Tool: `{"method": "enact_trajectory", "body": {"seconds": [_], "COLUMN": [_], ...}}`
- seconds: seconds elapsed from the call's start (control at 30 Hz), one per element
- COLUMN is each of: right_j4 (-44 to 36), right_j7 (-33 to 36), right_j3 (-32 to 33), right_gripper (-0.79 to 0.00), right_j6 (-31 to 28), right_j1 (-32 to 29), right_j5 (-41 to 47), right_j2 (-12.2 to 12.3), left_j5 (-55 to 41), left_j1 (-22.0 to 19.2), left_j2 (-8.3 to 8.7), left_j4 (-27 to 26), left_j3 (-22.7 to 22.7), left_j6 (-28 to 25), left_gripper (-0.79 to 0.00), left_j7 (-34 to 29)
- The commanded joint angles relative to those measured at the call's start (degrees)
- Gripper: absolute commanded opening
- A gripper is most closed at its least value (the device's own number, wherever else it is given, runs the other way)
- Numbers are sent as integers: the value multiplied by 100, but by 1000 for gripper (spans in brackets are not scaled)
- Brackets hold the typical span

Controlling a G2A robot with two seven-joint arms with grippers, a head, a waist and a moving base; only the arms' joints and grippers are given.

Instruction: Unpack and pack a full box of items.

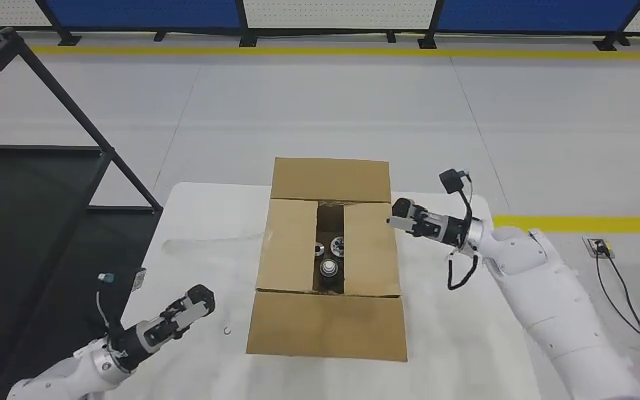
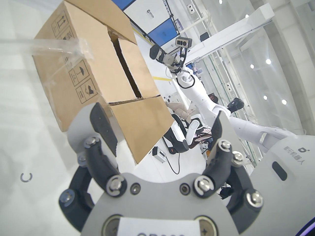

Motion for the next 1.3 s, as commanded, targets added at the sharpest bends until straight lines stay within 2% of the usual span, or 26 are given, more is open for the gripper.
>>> {"method": "enact_trajectory", "body": {"seconds": [0.0, 0.13, 0.27, 0.37, 0.67, 0.83, 0.97, 1.27], "right_j4": [79, 472, 1069, 1543, 2712, 3124, 3356, 3505], "right_j7": [-362, -1021, -1303, -1630, -1338, -1615, -1805, -1521], "right_j3": [-88, -324, -540, -723, -995, -1044, -1002, -931], "right_gripper": [0, 0, 0, 0, 0, 0, 0, 0], "right_j6": [298, 689, 771, 1065, 825, 769, 632, 680], "right_j1": [95, 380, 730, 999, 1481, 1581, 1612, 1652], "right_j5": [-217, -478, -407, -517, -61, -1, 97, 310], "right_j2": [-58, -236, -443, -619, -1087, -1280, -1372, -1467], "left_j5": [90, 92, -21, -154, -186, -89, -51, -13], "left_j1": [-84, -155, -116, -42, -5, -60, -96, -151], "left_j2": [27, 66, 98, 122, 165, 184, 201, 227], "left_j4": [107, 336, 458, 499, 579, 617, 624, 623], "left_j3": [119, 223, 278, 332, 703, 937, 1065, 1208], "left_j6": [102, 132, 72, -8, -110, -108, -102, -96], "left_gripper": [0, 0, 0, 0, 0, 0, 0, 0], "left_j7": [-222, -377, -497, -654, -768, -758, -719, -690]}}
